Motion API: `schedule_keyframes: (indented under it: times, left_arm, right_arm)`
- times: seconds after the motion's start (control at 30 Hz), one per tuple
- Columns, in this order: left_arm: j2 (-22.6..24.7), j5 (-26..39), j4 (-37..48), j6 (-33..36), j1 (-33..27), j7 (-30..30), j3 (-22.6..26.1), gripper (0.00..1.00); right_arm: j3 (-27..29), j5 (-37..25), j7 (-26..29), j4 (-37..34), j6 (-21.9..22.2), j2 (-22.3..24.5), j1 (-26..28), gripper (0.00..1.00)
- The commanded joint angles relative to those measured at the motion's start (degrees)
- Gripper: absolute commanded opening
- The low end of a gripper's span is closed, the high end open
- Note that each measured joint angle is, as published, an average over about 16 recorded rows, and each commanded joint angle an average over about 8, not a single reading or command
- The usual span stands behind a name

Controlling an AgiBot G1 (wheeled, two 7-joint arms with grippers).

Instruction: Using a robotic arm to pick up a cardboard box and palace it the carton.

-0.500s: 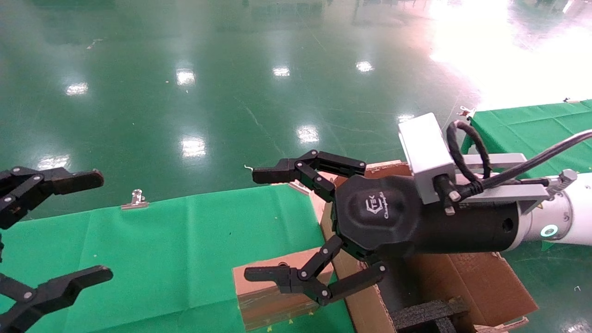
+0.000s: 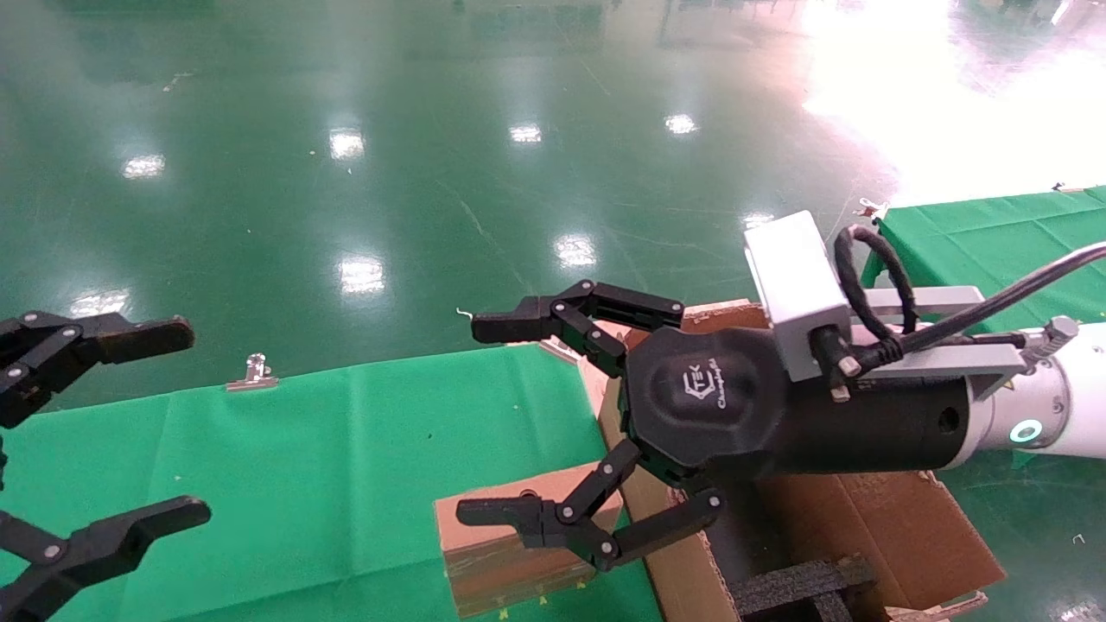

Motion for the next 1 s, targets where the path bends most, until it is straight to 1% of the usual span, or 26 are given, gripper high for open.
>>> schedule_keyframes:
  times: [0.03, 0.13, 0.17, 0.2, 0.37, 0.5, 0.77, 1.0]
  left_arm:
    - [0.0, 0.0, 0.0, 0.0, 0.0, 0.0, 0.0, 0.46]
    - [0.0, 0.0, 0.0, 0.0, 0.0, 0.0, 0.0, 0.08]
    - [0.0, 0.0, 0.0, 0.0, 0.0, 0.0, 0.0, 0.02]
    - [0.0, 0.0, 0.0, 0.0, 0.0, 0.0, 0.0, 0.0]
    - [0.0, 0.0, 0.0, 0.0, 0.0, 0.0, 0.0, 0.0]
    - [0.0, 0.0, 0.0, 0.0, 0.0, 0.0, 0.0, 0.0]
    - [0.0, 0.0, 0.0, 0.0, 0.0, 0.0, 0.0, 0.0]
    - [0.0, 0.0, 0.0, 0.0, 0.0, 0.0, 0.0, 0.0]
  right_arm:
    - [0.0, 0.0, 0.0, 0.0, 0.0, 0.0, 0.0, 1.0]
    - [0.0, 0.0, 0.0, 0.0, 0.0, 0.0, 0.0, 1.0]
    - [0.0, 0.0, 0.0, 0.0, 0.0, 0.0, 0.0, 1.0]
    - [0.0, 0.0, 0.0, 0.0, 0.0, 0.0, 0.0, 1.0]
    - [-0.24, -0.56, 0.12, -0.03, 0.05, 0.1, 0.09, 1.0]
    - [-1.68, -3.59, 1.16, -0.33, 0.19, 0.11, 1.31, 1.0]
    - [-7.81, -15.77, 5.63, -1.33, -1.11, -1.31, 8.18, 1.0]
    - [-13.51, -26.57, 8.71, -1.53, -2.97, -4.12, 14.27, 1.0]
